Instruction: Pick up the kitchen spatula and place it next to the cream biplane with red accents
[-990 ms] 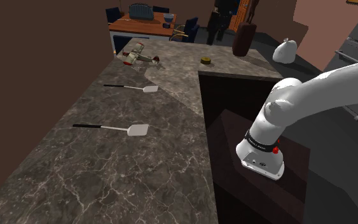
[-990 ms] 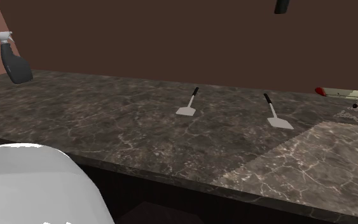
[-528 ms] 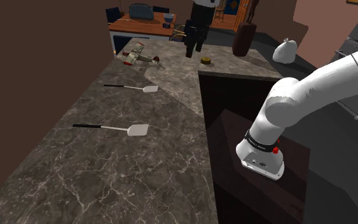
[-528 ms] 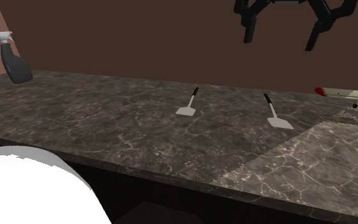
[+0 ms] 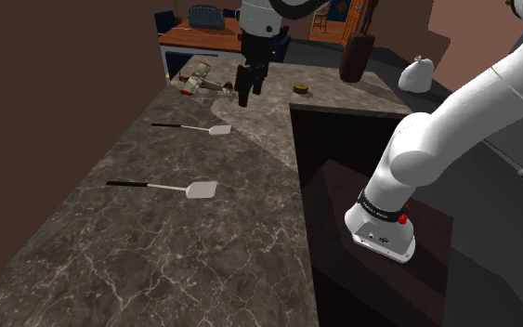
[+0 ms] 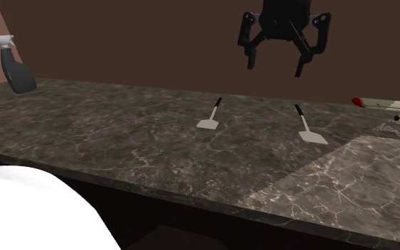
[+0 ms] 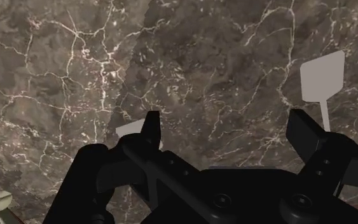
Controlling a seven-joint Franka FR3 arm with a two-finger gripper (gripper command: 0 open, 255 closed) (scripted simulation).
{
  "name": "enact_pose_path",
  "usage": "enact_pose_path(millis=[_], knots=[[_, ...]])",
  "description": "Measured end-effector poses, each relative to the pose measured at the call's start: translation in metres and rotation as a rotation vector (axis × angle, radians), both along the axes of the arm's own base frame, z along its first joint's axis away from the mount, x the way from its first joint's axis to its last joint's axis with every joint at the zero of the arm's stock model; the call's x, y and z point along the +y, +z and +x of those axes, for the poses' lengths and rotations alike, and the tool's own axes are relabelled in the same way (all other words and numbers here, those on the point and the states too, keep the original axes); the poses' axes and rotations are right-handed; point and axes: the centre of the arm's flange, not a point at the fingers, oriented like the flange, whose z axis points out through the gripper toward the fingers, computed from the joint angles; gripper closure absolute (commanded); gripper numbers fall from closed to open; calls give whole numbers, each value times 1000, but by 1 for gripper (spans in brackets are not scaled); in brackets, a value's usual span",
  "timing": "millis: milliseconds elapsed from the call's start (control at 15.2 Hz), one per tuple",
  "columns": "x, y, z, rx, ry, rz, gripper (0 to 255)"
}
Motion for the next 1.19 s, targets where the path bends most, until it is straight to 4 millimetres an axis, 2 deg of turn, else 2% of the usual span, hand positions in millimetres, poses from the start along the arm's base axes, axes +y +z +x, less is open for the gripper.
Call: enact_pose_path(millis=[198, 594, 792, 1188], knots=[[32, -17, 21, -1, 43, -3, 0], [100, -55, 48, -2, 129, -11, 0], [127, -74, 58, -2, 172, -15, 0], [194, -113, 76, -3, 258, -23, 0]])
